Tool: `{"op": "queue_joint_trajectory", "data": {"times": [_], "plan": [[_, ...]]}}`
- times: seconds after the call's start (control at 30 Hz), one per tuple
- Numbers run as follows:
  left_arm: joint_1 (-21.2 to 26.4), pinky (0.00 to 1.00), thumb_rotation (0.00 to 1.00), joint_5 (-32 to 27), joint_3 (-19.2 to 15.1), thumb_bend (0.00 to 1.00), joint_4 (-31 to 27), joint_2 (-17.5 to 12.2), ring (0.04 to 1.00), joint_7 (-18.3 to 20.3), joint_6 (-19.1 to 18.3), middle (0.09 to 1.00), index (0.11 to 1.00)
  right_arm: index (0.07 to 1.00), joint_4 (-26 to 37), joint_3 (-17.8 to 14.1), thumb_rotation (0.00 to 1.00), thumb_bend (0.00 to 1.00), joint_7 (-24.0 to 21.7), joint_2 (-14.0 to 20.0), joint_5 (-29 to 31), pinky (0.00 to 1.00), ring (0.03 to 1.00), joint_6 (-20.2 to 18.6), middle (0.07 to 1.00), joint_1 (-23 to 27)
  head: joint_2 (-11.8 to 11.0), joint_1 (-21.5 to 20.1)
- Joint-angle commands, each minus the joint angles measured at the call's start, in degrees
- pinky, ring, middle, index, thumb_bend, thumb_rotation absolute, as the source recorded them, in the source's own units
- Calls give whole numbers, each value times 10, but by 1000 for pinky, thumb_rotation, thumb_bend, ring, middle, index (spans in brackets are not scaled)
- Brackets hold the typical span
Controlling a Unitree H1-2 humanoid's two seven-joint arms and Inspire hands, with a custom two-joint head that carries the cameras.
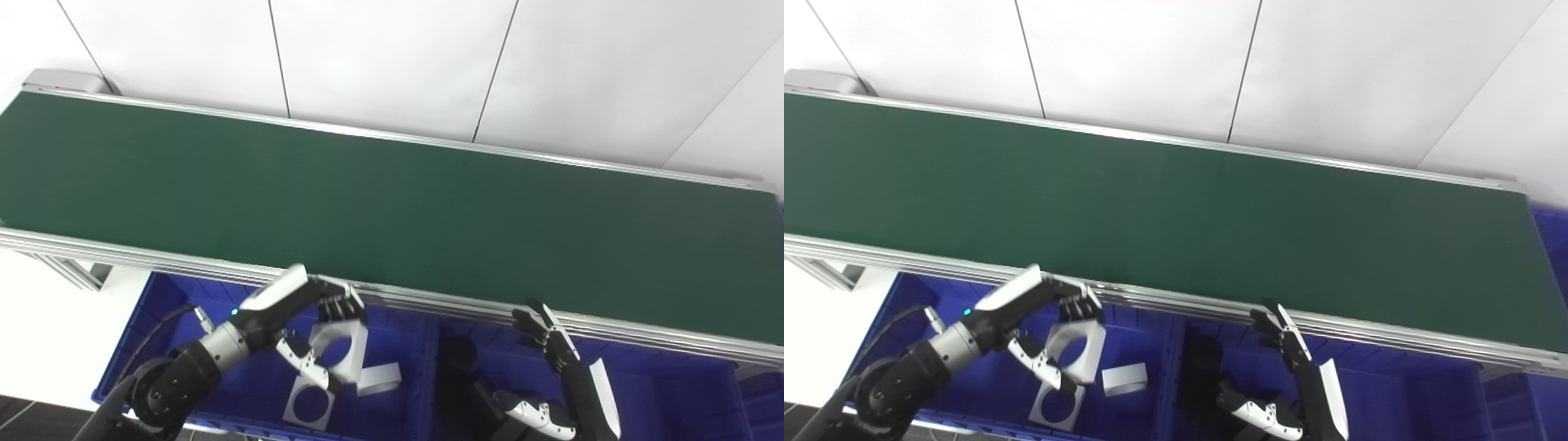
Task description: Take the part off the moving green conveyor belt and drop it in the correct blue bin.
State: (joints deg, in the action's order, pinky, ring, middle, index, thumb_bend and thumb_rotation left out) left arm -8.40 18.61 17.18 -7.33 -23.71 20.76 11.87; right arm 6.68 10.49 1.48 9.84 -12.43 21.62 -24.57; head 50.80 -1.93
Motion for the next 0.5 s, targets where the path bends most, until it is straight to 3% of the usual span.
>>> {"op": "queue_joint_trajectory", "data": {"times": [0.0,0.3,0.4,0.43,0.47], "plan": [[8,412,0,11,5,497,-8,-10,428,8,-1,494,501,916,24,-5,546,901,-6,-4,2,764,818,-4,836,-2,1,0],[30,526,0,89,45,498,0,-22,454,68,-67,518,490,923,25,-10,548,900,-17,-8,7,765,825,-3,843,-2,5,1],[38,618,44,106,55,507,12,-27,668,74,-65,703,497,922,24,-11,549,901,-16,-9,2,790,828,-4,841,-1,5,0],[40,626,47,114,59,508,12,-28,681,77,-71,715,497,921,25,-11,550,902,-16,-9,1,791,828,-5,840,-1,5,0],[42,656,68,121,61,583,10,-29,725,82,-78,755,623,920,26,-11,550,903,-15,-9,-2,791,826,-6,839,-2,4,0]]}}
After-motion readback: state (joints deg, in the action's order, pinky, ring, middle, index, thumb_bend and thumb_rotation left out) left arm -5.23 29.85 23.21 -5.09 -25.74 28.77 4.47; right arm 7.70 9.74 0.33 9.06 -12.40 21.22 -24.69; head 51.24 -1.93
